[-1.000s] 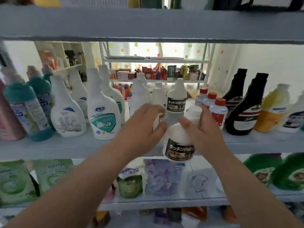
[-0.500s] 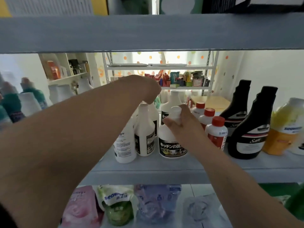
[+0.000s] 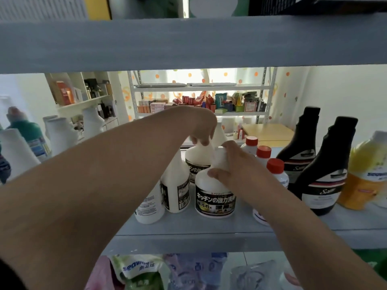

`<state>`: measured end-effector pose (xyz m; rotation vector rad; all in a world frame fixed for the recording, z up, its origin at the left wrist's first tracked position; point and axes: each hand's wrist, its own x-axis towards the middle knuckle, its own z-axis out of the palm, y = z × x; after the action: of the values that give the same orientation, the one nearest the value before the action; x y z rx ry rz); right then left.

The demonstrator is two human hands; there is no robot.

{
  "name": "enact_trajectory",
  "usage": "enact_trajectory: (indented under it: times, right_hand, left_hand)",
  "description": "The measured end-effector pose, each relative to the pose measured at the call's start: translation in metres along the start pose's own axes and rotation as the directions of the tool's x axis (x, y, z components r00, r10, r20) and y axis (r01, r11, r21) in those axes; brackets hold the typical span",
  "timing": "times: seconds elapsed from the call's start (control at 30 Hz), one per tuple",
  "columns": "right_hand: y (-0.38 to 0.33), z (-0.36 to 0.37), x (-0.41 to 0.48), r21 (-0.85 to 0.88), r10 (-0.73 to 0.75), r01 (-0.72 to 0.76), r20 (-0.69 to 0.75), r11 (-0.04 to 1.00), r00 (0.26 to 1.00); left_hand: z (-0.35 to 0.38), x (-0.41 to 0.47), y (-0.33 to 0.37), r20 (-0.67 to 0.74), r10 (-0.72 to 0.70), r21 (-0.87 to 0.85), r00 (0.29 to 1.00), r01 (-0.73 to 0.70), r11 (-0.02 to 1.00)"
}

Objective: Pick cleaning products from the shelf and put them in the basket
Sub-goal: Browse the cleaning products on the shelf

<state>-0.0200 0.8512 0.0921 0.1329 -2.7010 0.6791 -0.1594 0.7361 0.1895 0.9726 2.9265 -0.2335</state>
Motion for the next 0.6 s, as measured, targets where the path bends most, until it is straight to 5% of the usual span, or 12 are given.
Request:
enact_trajectory:
  times: [0.23, 0.33, 0.4, 0.6]
  right_hand:
    - [0.006, 0.022, -0.011, 0.194, 0.029, 0.003, -0.163, 0.981, 0.986]
    - [0.008, 0.043, -0.021, 0.313, 0.058, 0.016, -0.227, 0.95, 0.972]
    - [0.009, 0.058, -0.028, 0.384, 0.093, 0.001, -0.226, 0.923, 0.97]
    - [0.017, 0.079, -0.027, 0.472, 0.154, -0.014, -0.259, 0.882, 0.953]
  left_hand:
    - [0.0, 0.028, 0.023, -0.017, 0.022, -0.135, 1.0, -0.024, 0.991]
    - [-0.01, 0.037, 0.015, -0.183, -0.061, -0.217, 0.981, 0.02, 0.976]
    - [-0.012, 0.044, 0.002, -0.325, -0.076, -0.137, 0.943, 0.033, 0.99]
    - [0.008, 0.054, -0.009, -0.195, 0.007, 0.036, 0.981, 0.0, 0.999]
